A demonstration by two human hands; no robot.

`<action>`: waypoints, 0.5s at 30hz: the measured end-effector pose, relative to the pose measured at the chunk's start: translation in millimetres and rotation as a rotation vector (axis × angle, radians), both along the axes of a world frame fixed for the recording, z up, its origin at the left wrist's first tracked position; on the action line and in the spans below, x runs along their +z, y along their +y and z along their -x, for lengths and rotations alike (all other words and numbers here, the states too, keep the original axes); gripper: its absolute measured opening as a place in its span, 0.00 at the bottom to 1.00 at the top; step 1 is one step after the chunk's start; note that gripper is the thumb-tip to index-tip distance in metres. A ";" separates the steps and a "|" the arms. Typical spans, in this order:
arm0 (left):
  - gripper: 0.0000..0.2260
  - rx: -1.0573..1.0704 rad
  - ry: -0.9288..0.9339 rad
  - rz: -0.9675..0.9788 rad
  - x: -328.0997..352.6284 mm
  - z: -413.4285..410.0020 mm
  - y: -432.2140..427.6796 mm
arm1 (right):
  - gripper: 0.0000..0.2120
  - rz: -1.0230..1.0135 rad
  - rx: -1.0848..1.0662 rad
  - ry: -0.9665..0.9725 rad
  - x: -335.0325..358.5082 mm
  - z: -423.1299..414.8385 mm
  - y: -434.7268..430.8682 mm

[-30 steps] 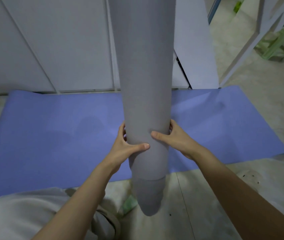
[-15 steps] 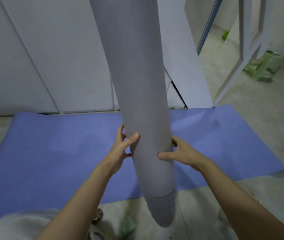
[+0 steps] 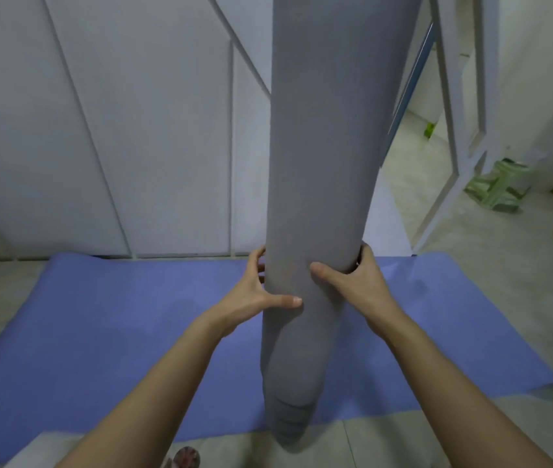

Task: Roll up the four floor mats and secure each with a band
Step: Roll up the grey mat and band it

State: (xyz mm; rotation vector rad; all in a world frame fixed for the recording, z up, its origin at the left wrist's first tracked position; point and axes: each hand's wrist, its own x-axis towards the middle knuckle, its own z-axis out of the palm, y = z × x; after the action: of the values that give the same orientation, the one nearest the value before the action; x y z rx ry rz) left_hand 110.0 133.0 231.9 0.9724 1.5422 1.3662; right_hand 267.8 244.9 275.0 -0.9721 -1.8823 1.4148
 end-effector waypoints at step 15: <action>0.11 0.251 -0.166 -0.163 60.1 8.0 -9.1 | 0.40 -0.096 0.208 -0.173 18.6 26.1 -13.9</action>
State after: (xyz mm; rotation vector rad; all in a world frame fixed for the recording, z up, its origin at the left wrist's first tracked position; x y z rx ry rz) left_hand 102.1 123.9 292.0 0.7572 1.4816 1.7267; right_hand 241.7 231.1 293.5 -0.8972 -2.2123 1.3780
